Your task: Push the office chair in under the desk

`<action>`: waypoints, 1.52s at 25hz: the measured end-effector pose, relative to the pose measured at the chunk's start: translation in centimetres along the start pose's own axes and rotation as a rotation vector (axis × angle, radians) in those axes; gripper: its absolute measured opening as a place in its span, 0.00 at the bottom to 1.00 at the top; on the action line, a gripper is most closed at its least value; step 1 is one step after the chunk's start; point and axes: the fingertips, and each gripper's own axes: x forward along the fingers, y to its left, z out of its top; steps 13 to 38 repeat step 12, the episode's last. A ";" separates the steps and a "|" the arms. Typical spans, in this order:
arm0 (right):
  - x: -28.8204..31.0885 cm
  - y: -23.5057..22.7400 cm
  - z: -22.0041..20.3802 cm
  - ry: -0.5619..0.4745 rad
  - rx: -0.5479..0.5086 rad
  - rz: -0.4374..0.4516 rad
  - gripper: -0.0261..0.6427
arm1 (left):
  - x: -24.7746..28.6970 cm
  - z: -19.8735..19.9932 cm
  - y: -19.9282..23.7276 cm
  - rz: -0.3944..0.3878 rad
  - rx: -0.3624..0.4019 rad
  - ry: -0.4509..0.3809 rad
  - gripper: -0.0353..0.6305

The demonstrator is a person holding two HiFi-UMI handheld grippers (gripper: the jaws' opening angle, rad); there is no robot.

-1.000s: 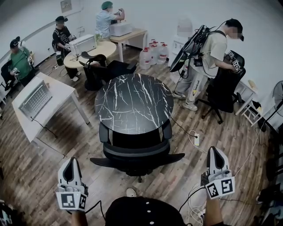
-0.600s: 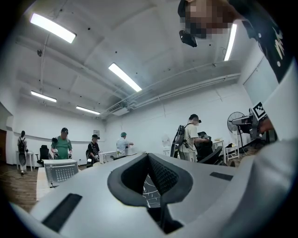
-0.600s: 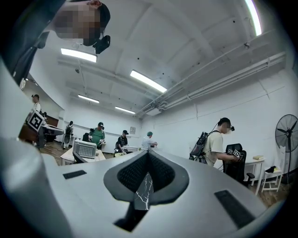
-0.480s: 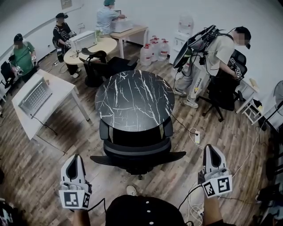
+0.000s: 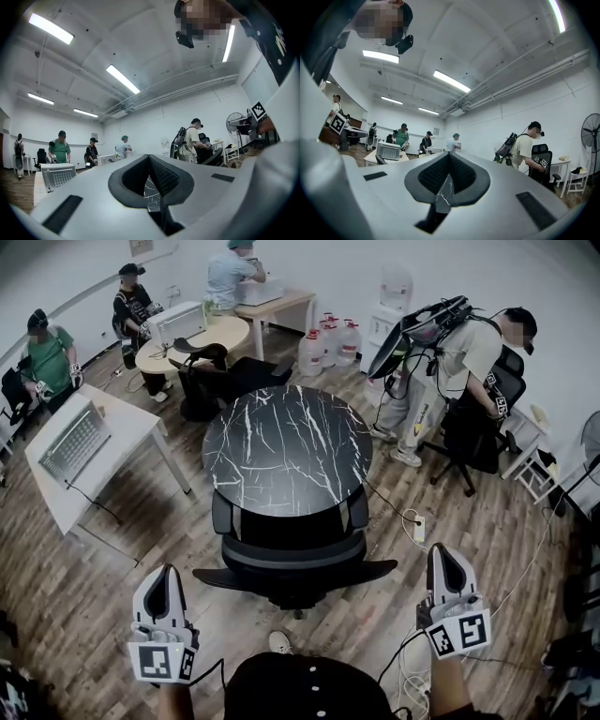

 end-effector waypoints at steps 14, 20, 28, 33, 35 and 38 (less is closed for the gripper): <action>0.0 0.7 0.5 0.002 -0.009 0.005 0.08 | 0.2 0.4 -0.3 -0.013 -0.003 -0.005 0.08; 0.0 0.7 0.5 0.002 -0.009 0.005 0.08 | 0.2 0.4 -0.3 -0.013 -0.003 -0.005 0.08; 0.0 0.7 0.5 0.002 -0.009 0.005 0.08 | 0.2 0.4 -0.3 -0.013 -0.003 -0.005 0.08; 0.0 0.7 0.5 0.002 -0.009 0.005 0.08 | 0.2 0.4 -0.3 -0.013 -0.003 -0.005 0.08; 0.0 0.7 0.5 0.002 -0.009 0.005 0.08 | 0.2 0.4 -0.3 -0.013 -0.003 -0.005 0.08; 0.0 0.7 0.5 0.002 -0.009 0.005 0.08 | 0.2 0.4 -0.3 -0.013 -0.003 -0.005 0.08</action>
